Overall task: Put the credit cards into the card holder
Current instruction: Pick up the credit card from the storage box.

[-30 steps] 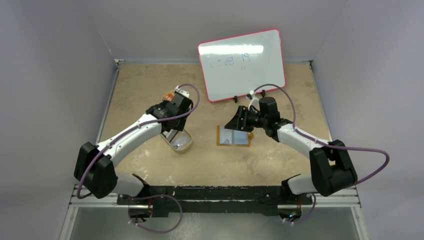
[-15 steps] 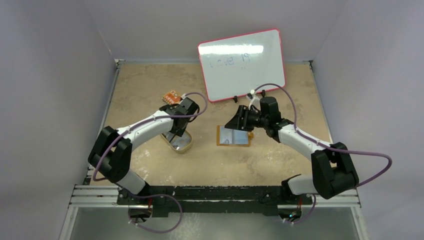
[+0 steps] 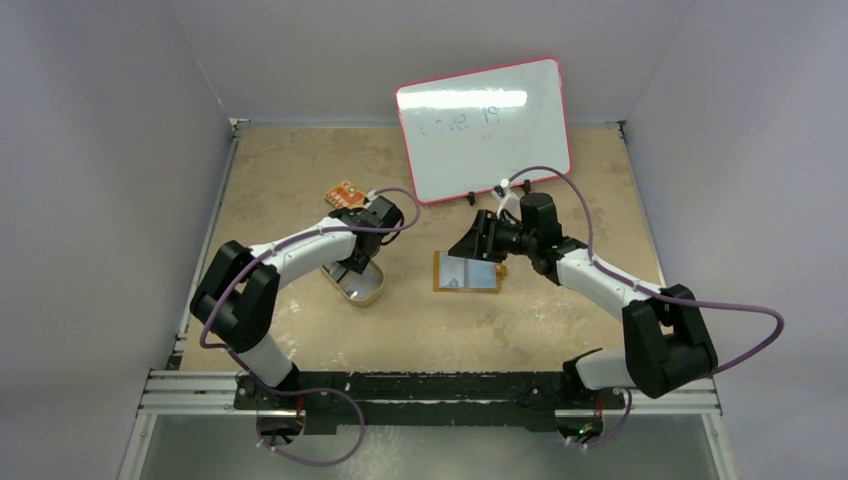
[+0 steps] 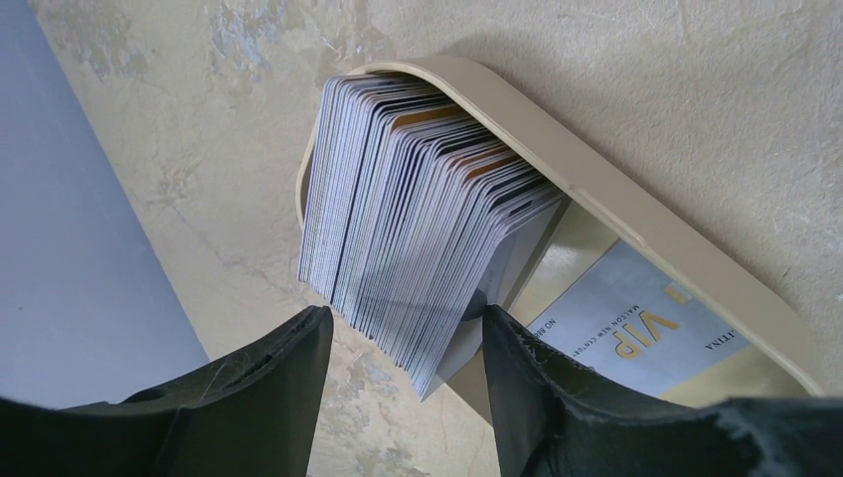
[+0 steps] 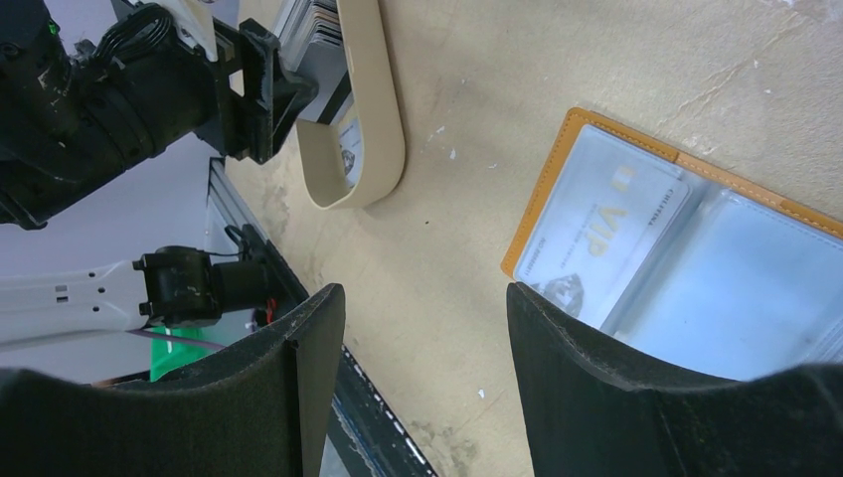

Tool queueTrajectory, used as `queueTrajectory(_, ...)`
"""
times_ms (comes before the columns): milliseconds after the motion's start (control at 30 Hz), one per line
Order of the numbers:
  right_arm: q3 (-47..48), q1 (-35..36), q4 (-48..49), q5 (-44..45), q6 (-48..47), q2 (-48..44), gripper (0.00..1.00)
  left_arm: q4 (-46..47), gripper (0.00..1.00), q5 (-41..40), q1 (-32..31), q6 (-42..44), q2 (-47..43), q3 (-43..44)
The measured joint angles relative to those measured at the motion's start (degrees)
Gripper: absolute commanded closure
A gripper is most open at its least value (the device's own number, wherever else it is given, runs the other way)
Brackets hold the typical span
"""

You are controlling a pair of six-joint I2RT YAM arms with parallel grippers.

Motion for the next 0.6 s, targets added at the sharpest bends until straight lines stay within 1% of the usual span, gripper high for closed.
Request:
queueTrajectory(467,0.0,0.0,0.02,-0.07,0.0,0.0,0.37,-0.13,0.63,-1.6,-0.02,0.0,-0.68,1.05)
queueTrajectory(600,0.0,0.0,0.02,-0.07,0.02,0.0,0.37,-0.13,0.69,-1.42,-0.02,0.0,-0.68,1.05)
